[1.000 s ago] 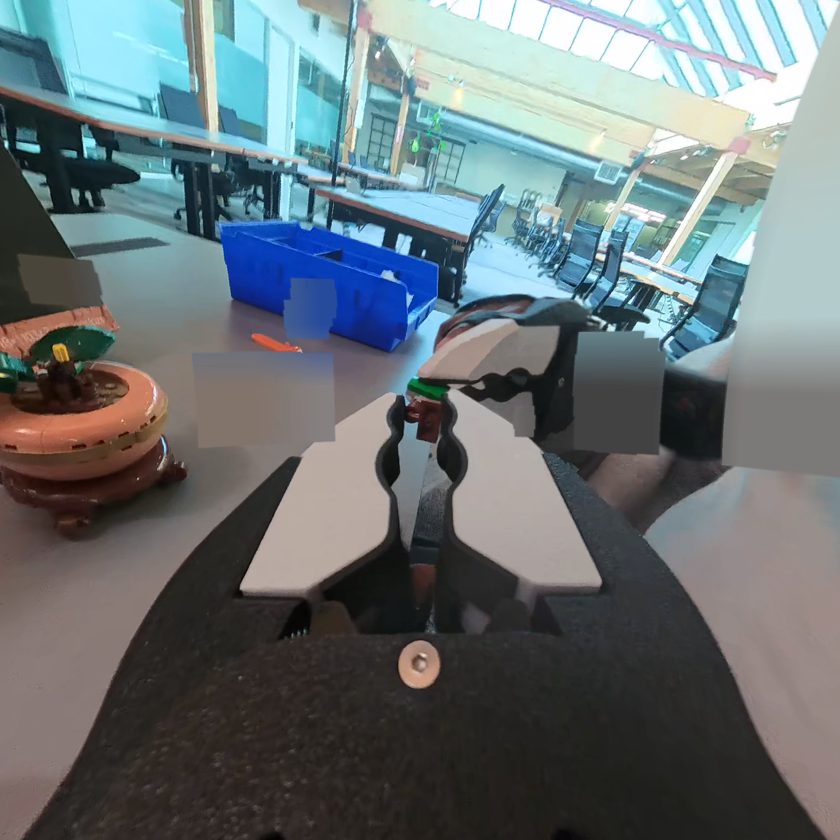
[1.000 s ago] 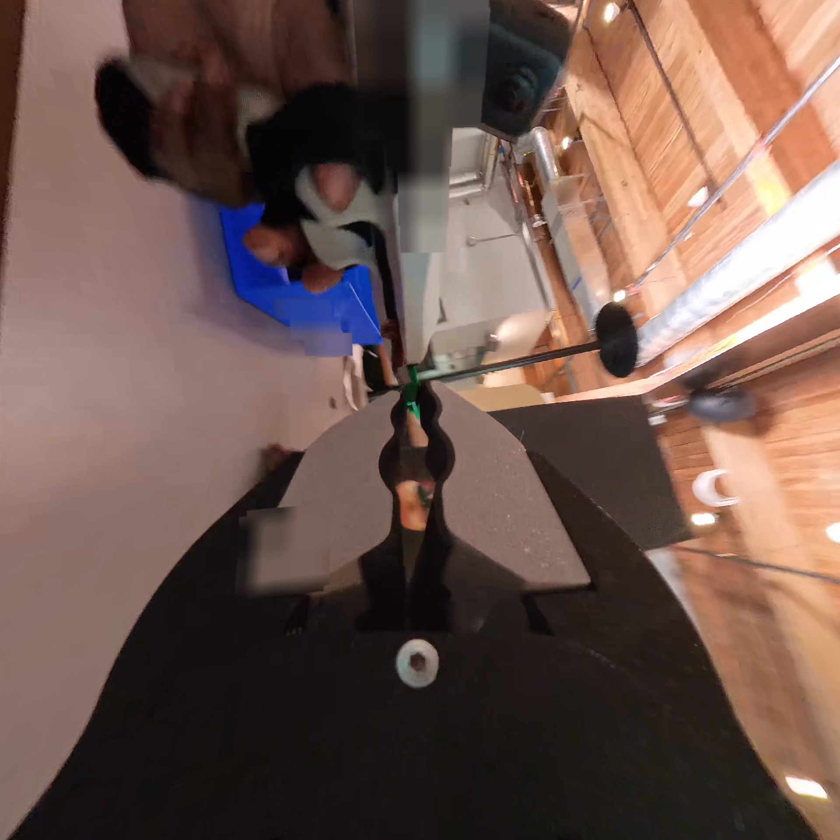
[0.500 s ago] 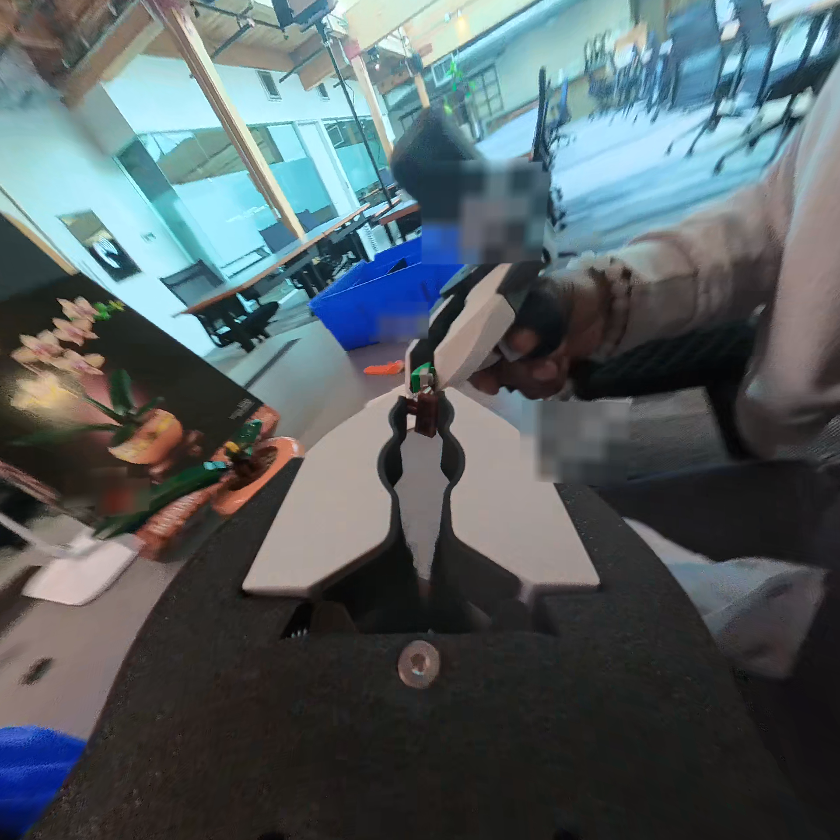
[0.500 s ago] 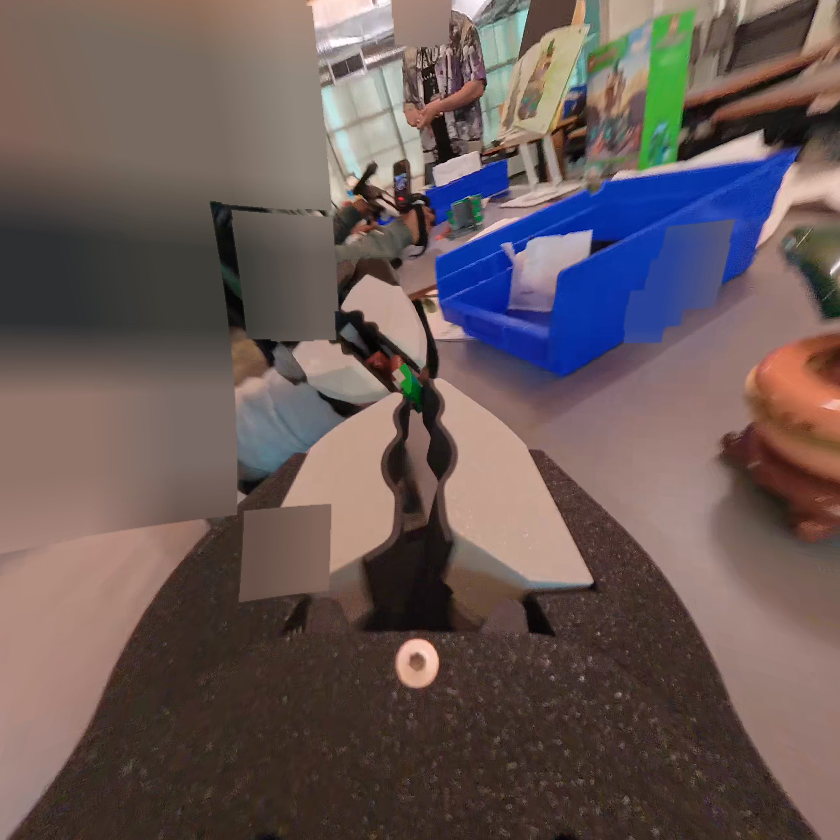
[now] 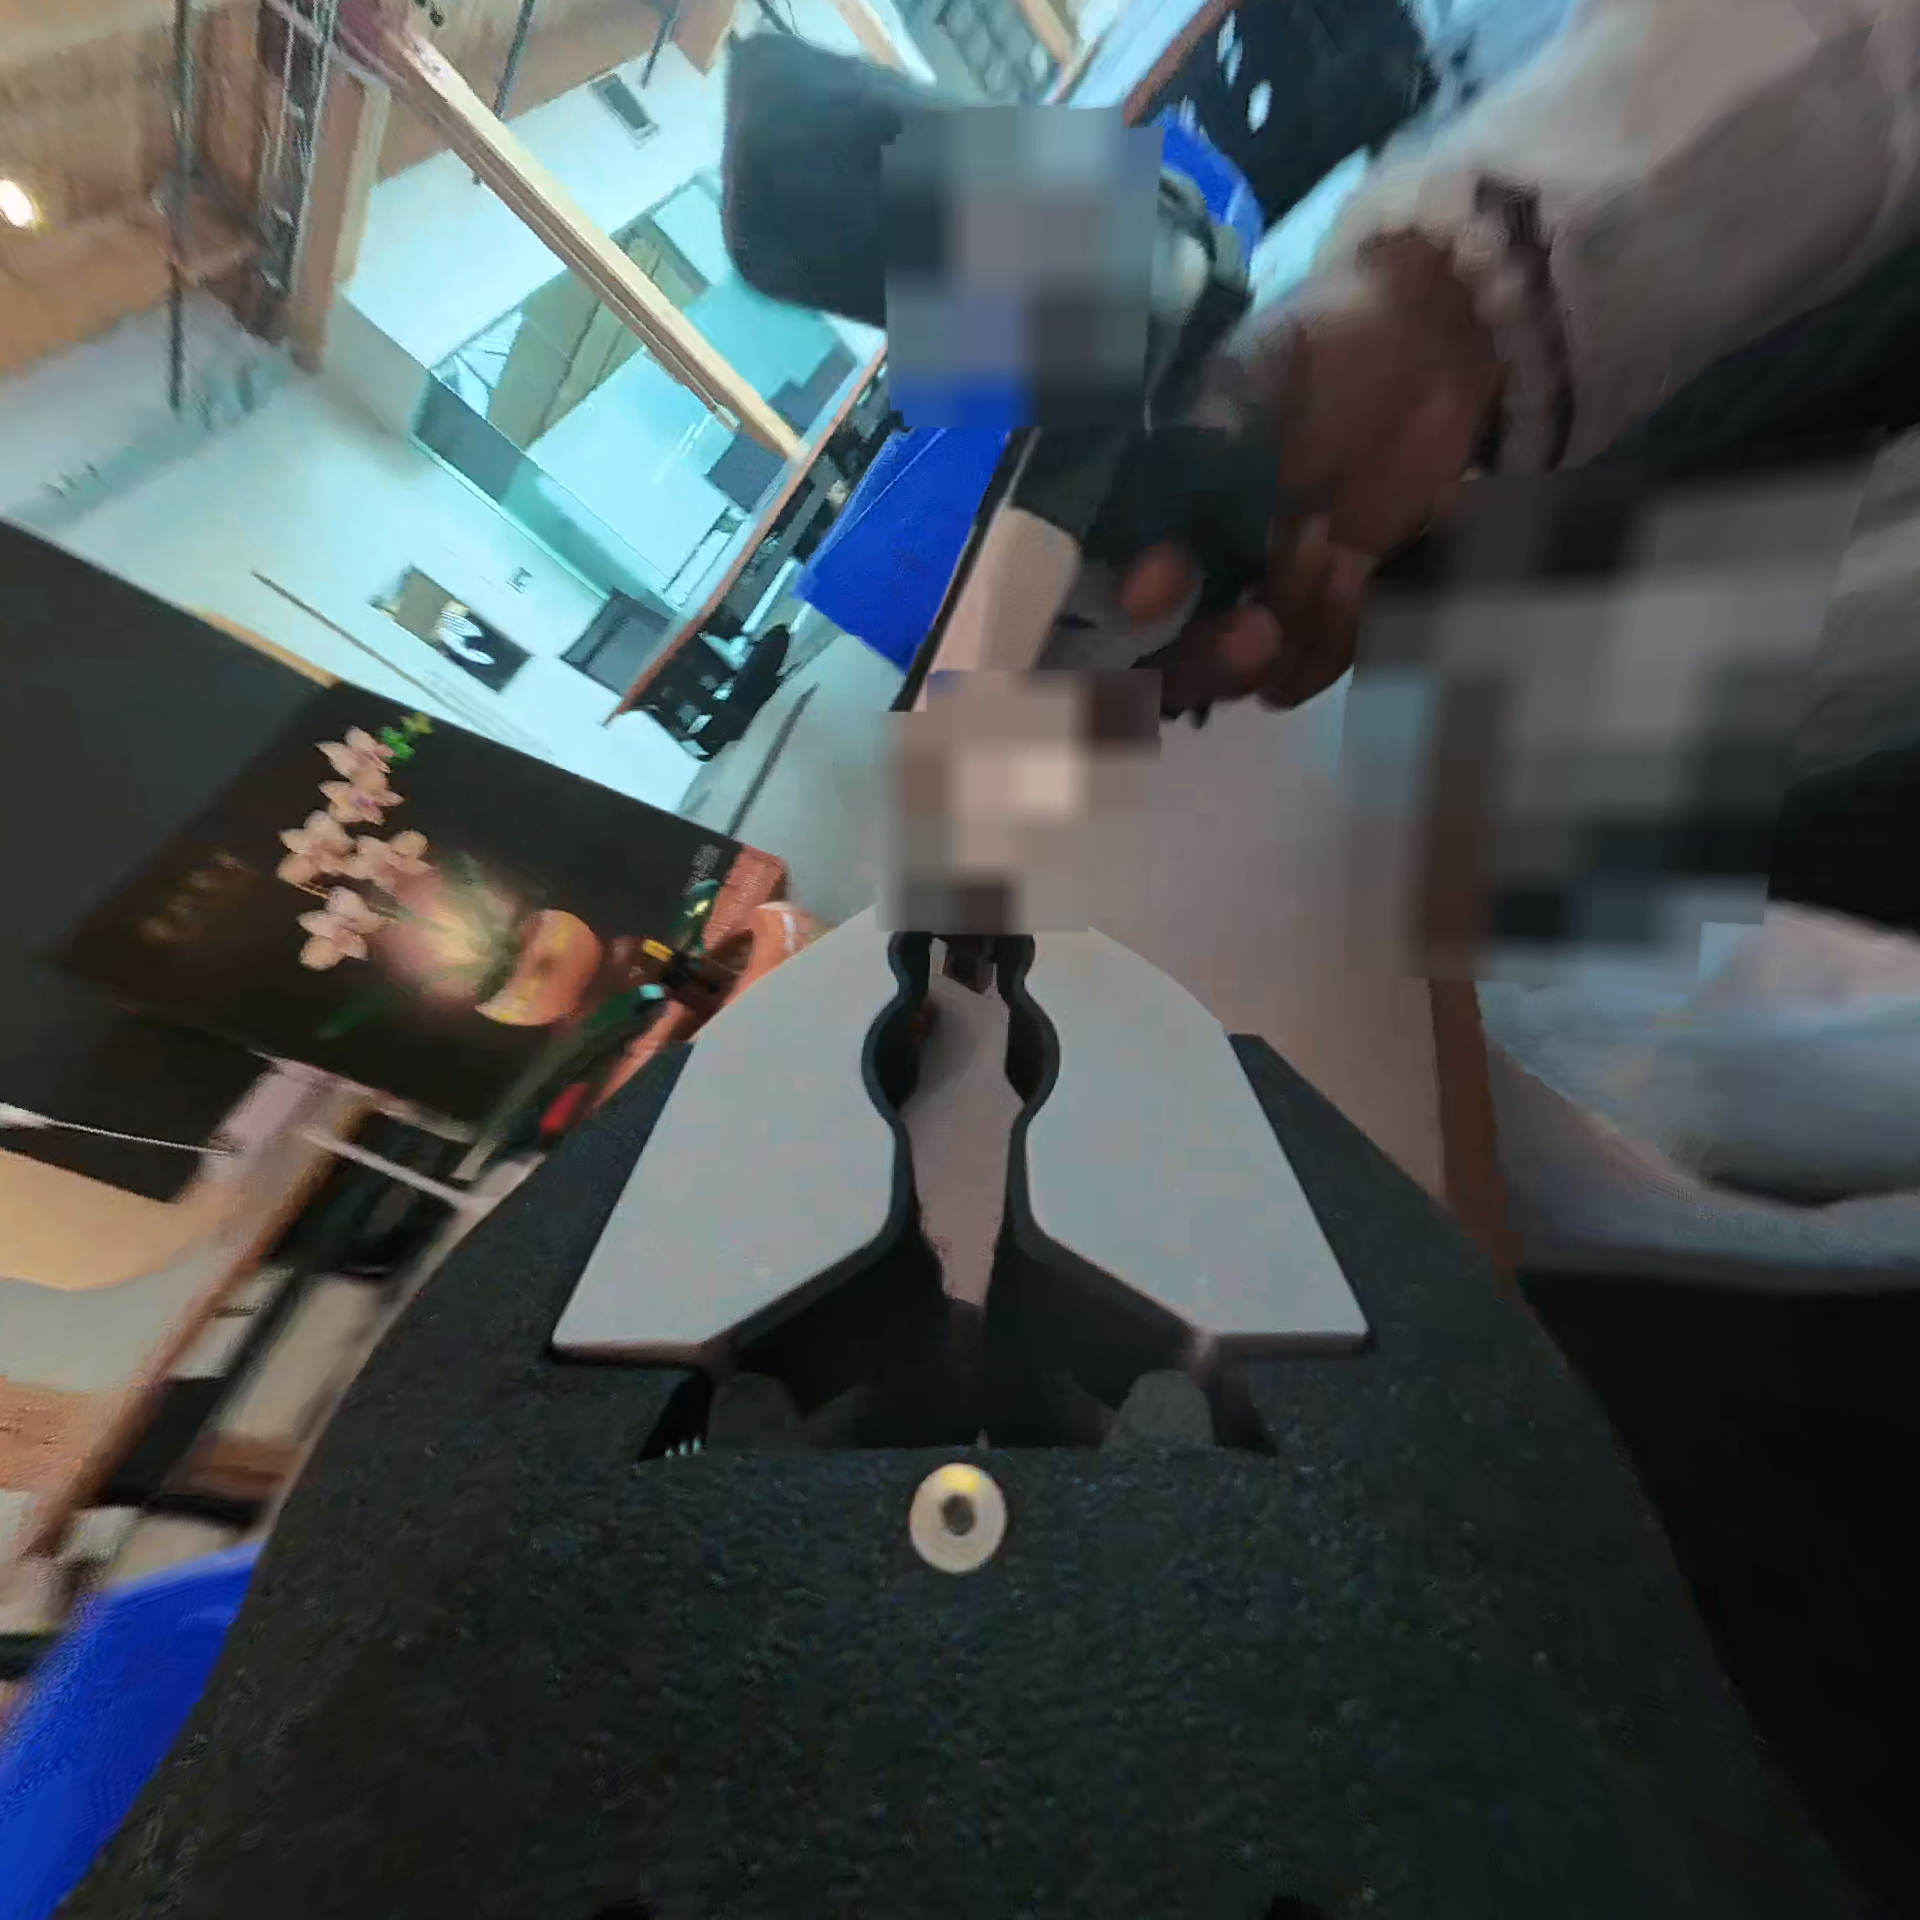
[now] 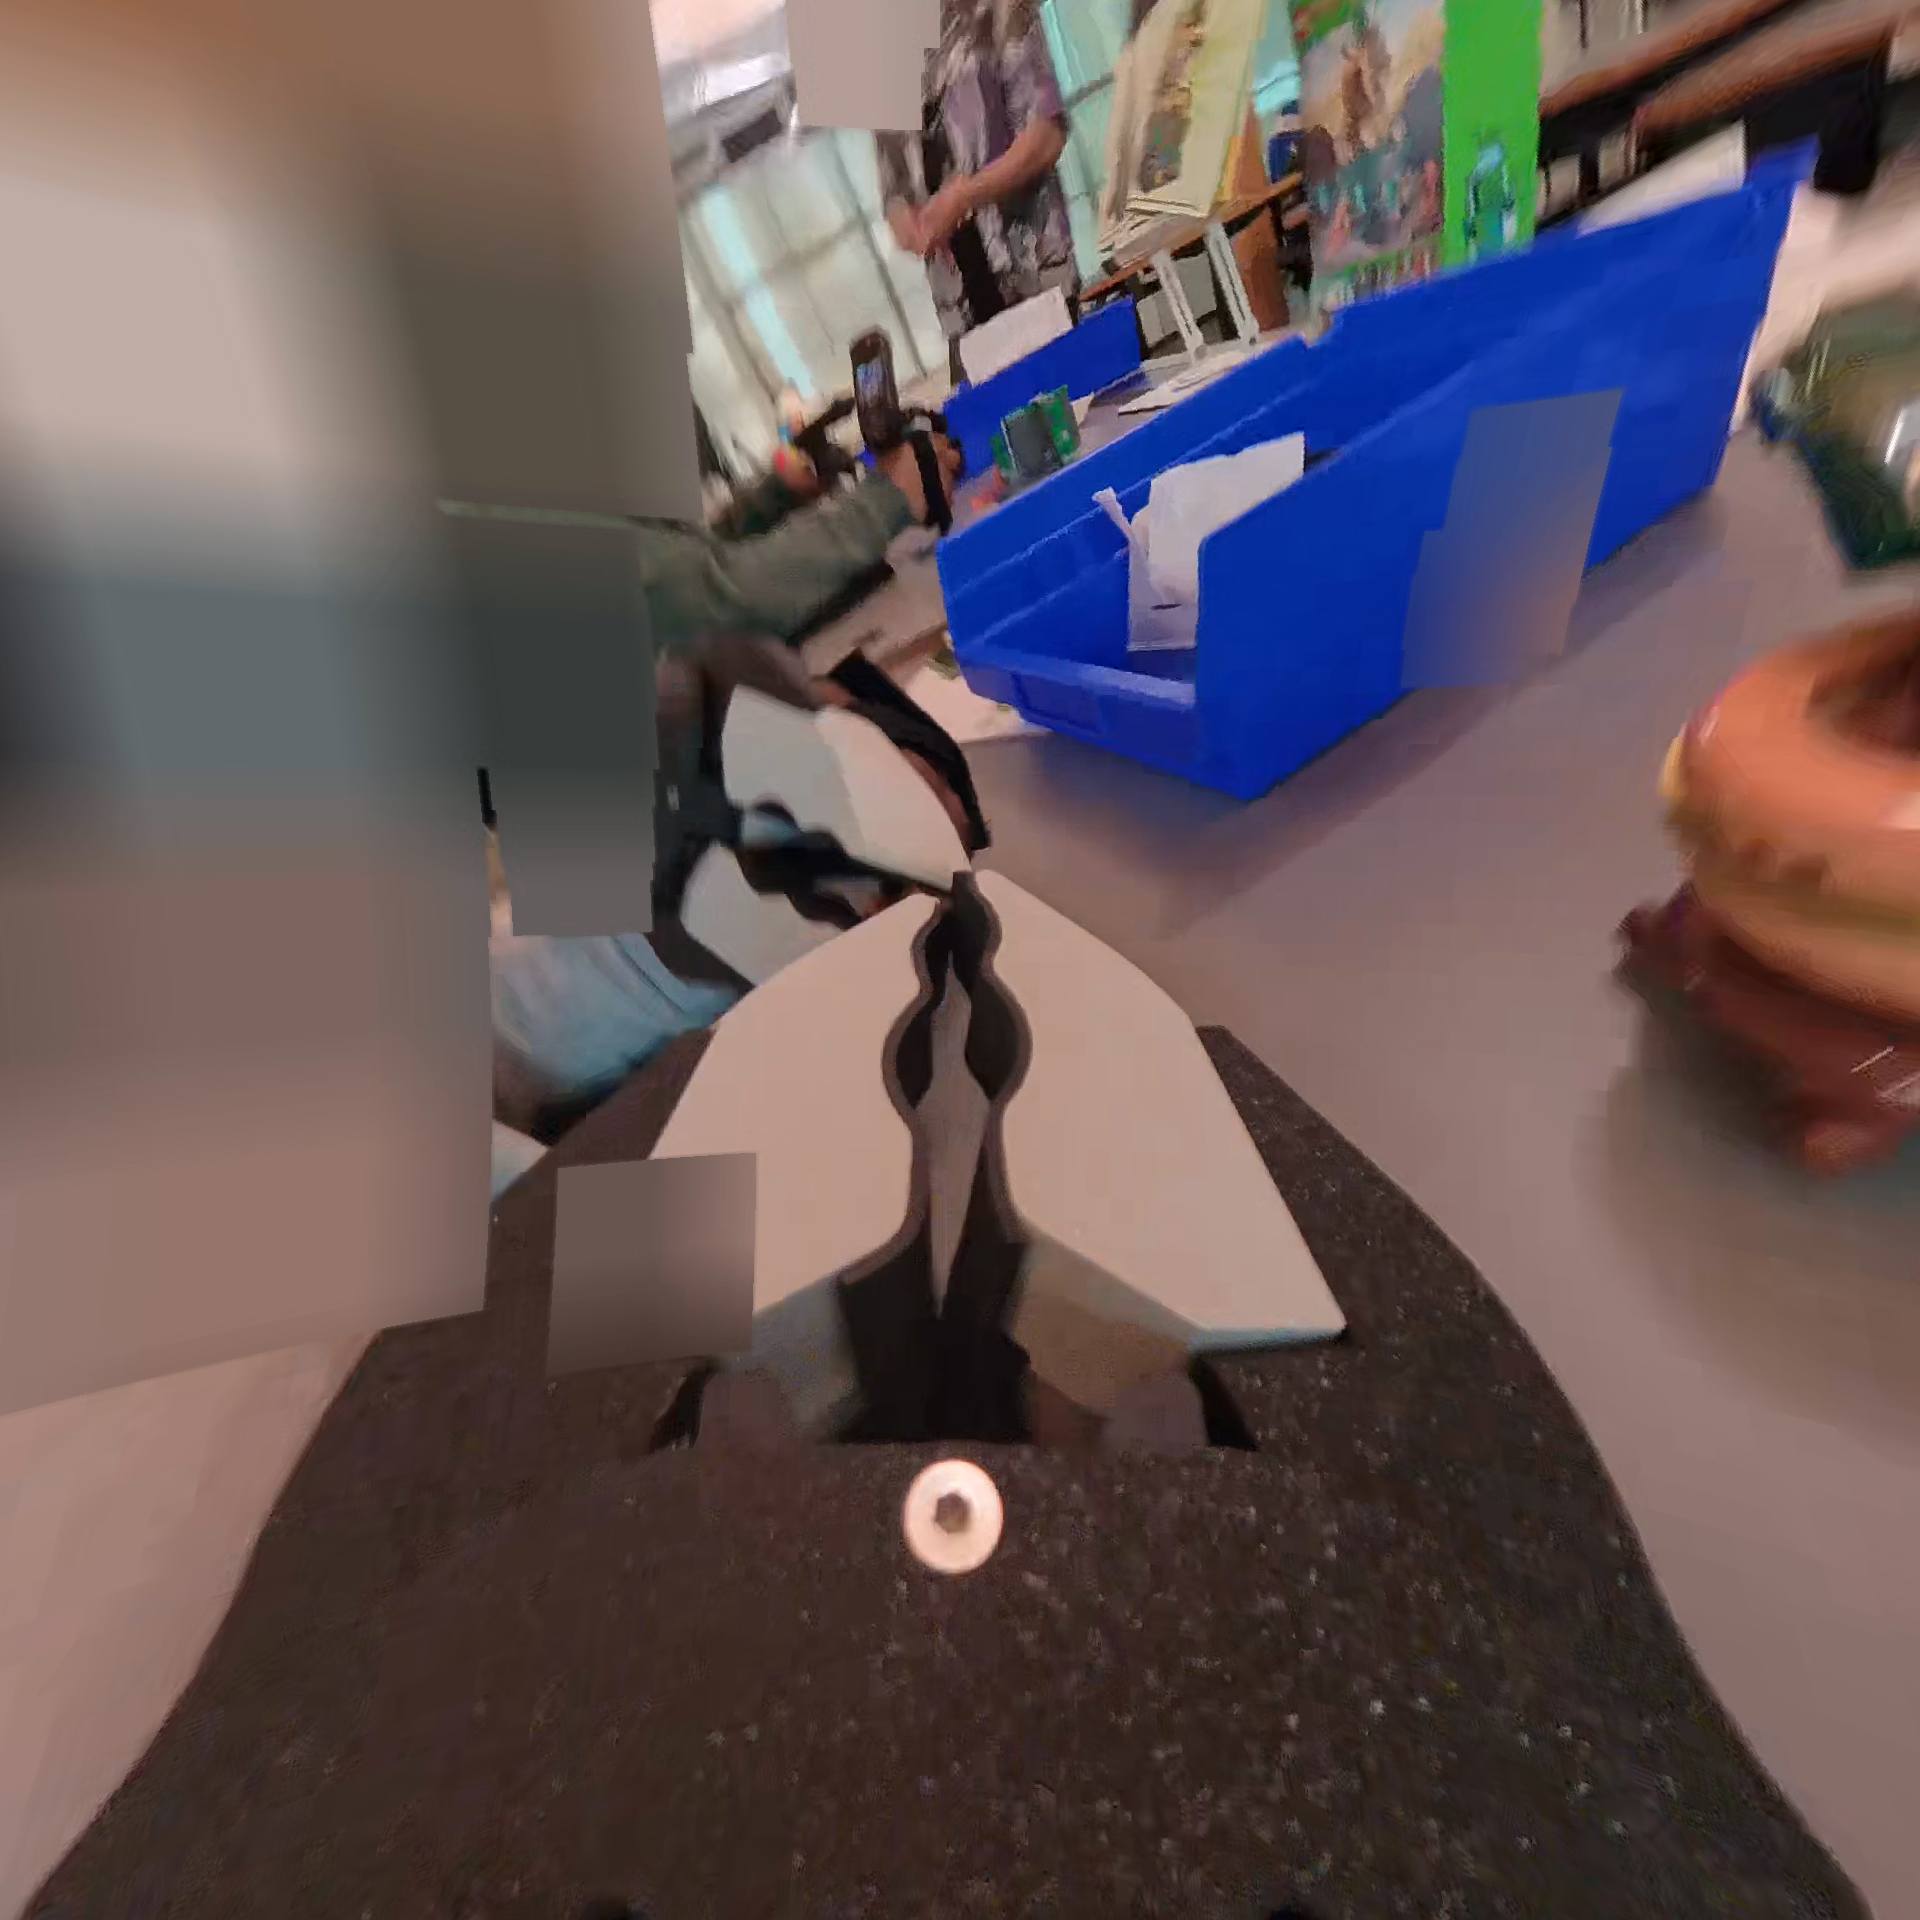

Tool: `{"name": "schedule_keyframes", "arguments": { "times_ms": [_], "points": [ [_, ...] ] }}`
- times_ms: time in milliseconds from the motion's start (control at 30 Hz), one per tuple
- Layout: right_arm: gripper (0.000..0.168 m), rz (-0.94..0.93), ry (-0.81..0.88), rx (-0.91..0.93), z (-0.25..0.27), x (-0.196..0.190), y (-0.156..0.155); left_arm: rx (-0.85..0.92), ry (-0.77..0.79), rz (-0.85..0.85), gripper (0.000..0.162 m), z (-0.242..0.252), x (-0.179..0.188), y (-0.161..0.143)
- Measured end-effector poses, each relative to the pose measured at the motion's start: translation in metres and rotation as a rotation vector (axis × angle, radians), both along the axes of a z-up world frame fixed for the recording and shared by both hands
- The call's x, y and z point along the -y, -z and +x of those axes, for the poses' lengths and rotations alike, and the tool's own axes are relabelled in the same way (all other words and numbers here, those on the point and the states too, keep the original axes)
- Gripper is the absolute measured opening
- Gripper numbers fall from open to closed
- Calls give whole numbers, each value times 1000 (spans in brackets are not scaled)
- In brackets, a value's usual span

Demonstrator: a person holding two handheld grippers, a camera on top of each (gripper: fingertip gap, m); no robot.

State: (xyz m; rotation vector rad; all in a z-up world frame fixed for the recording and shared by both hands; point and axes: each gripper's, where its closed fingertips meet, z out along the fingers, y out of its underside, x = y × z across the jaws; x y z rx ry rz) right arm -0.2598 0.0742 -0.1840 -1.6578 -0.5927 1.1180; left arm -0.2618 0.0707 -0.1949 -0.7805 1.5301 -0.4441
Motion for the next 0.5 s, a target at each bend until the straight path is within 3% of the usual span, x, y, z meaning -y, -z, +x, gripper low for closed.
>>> {"name": "schedule_keyframes", "arguments": {
  "times_ms": [33,100,200,267,333,500],
  "points": [
    [4,96,-9,96,3,0,3,19,31,-93,12,-2,1,-1],
    [35,219,-48,239,7,2,9,68,81,-251,12,-6,1,-6],
    [45,297,-133,257,0,8,3,104,174,-413,11,-7,10,-14],
    [35,284,-210,229,-6,11,-2,118,229,-493,12,-7,18,-19],
    [11,292,-282,157,-10,17,-12,132,243,-526,12,-9,19,-23],
    [12,158,-345,67,-17,22,-10,92,240,-488,12,-11,20,-18]
  ]
}}
